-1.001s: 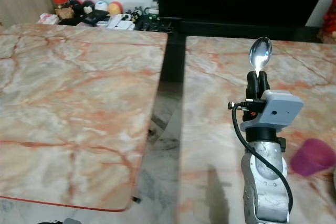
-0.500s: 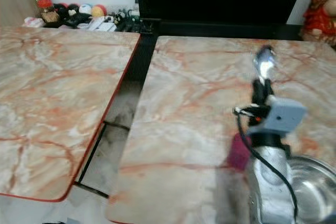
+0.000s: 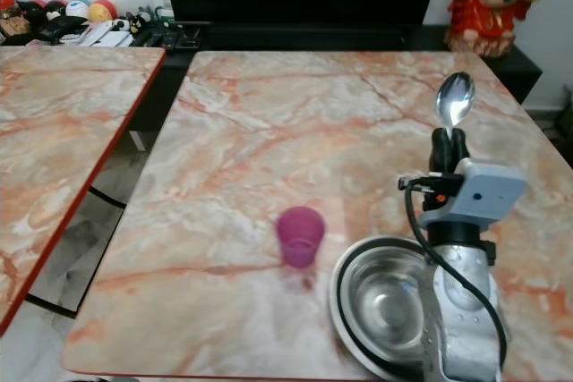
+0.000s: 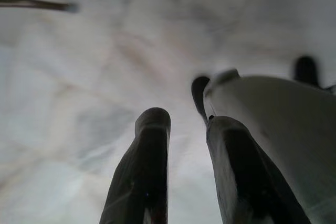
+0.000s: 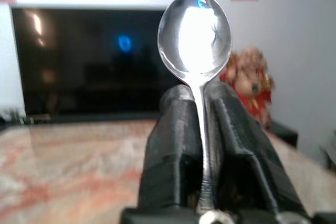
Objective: Setting the table
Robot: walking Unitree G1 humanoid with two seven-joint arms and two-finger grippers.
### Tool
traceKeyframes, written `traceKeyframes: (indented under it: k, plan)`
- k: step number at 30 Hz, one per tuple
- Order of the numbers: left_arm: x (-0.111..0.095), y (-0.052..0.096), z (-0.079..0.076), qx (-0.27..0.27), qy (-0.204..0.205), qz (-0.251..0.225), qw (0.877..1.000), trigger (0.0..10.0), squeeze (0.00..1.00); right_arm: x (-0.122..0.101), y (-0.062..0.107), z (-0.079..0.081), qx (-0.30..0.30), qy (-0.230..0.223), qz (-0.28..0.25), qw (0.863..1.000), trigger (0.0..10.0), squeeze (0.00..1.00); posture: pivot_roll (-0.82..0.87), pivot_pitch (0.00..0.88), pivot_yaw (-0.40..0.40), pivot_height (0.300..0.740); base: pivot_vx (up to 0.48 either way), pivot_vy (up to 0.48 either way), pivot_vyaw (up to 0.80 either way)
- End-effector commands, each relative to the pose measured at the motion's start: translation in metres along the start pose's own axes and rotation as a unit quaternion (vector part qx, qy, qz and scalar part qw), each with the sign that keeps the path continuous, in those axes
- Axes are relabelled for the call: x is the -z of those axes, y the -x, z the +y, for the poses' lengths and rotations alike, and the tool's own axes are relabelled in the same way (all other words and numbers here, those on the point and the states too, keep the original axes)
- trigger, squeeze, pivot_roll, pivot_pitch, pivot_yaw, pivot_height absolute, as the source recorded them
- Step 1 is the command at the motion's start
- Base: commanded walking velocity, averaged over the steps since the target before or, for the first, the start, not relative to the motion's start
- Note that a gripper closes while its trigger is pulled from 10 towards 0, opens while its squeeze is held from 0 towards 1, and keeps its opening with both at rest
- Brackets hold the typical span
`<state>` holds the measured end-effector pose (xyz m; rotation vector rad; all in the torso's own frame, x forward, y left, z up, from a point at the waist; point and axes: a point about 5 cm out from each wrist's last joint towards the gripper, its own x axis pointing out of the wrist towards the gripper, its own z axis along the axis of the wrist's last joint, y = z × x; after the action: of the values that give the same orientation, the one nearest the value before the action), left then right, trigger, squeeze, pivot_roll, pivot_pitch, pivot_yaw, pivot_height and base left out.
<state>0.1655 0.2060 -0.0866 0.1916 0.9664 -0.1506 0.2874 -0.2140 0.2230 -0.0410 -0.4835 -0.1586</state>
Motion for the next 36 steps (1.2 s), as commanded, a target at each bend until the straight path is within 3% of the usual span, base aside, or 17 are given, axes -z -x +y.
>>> traceKeyframes:
  k: [1, 10, 21, 26, 32, 34, 36]
  plan:
    - [0.011, 0.004, 0.008, -0.010, -0.004, 0.018, 1.000, 10.0, 0.00, -0.002, 0.001, 0.004, -0.009, -0.003, -0.002, 1.000, 10.0, 0.00, -0.06, 0.126, 0.004, 0.740, 0.000, -0.435, 0.00]
    - [0.011, 0.004, 0.009, -0.012, -0.005, 0.020, 1.000, 10.0, 0.00, 0.004, 0.004, 0.000, -0.029, 0.018, 0.018, 0.999, 10.0, 0.00, -0.06, 0.132, 0.007, 0.740, 0.000, -0.411, 0.00]
    - [0.014, 0.005, 0.013, -0.016, -0.003, 0.024, 1.000, 10.0, 0.00, 0.017, 0.012, -0.015, -0.015, 0.026, 0.067, 0.997, 10.0, 0.00, -0.07, 0.129, 0.011, 0.740, 0.000, 0.000, 0.00]
    - [0.016, 0.006, 0.010, -0.009, -0.009, 0.027, 1.000, 10.0, 0.00, 0.031, 0.016, -0.014, -0.042, 0.039, 0.112, 0.992, 10.0, 0.00, -0.08, 0.079, 0.010, 0.740, 0.000, 0.000, 0.00]
    - [0.016, 0.005, 0.009, -0.009, -0.009, 0.025, 1.000, 10.0, 0.00, 0.060, 0.022, -0.012, -0.051, 0.007, 0.204, 0.978, 10.0, 0.00, -0.08, 0.038, 0.004, 0.740, 0.000, 0.000, 0.00]
    - [0.010, 0.004, 0.010, -0.009, -0.009, 0.018, 1.000, 10.0, 0.00, 0.070, 0.025, -0.005, -0.073, -0.017, 0.242, 0.967, 10.0, 0.00, -0.08, 0.072, 0.011, 0.740, 0.000, 0.000, 0.00]
    - [0.008, 0.004, 0.011, -0.014, -0.006, 0.014, 1.000, 10.0, 0.00, 0.077, 0.028, -0.002, -0.076, -0.012, 0.259, 0.963, 10.0, 0.00, -0.08, 0.083, 0.011, 0.740, 0.000, 0.000, 0.00]
